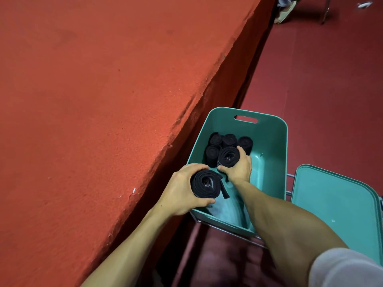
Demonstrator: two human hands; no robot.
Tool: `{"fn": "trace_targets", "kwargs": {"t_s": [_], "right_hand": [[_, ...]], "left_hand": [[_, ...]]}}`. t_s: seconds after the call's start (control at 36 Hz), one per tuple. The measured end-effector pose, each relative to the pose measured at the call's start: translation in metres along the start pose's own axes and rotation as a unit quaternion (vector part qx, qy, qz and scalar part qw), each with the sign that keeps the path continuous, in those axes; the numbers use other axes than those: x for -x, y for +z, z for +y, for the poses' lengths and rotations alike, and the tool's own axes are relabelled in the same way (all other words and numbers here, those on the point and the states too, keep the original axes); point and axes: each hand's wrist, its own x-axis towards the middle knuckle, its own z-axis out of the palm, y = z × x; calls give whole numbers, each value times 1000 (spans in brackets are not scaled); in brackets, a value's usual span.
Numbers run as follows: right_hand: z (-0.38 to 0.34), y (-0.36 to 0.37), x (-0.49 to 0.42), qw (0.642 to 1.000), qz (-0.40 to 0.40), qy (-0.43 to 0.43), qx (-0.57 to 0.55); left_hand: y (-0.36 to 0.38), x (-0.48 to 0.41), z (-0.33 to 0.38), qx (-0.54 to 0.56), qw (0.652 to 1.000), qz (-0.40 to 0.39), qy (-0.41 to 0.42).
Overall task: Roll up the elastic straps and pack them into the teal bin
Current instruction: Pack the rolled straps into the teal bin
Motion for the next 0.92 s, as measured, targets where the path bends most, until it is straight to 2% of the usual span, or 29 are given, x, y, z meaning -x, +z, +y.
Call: {"fn": "trace_targets", "kwargs": {"t_s": [0.36, 0.72, 0.92], "right_hand": [[4, 9, -9, 998, 48, 30, -12], [3, 10, -4, 998, 48, 25, -25], [-4, 9, 0, 998, 40, 38, 3]], "left_hand": [[0, 0, 2, 4, 1000, 4, -7], [1, 2, 3, -1, 1000, 3, -16], [-1, 2, 3, -8, 1000, 2, -21]]}}
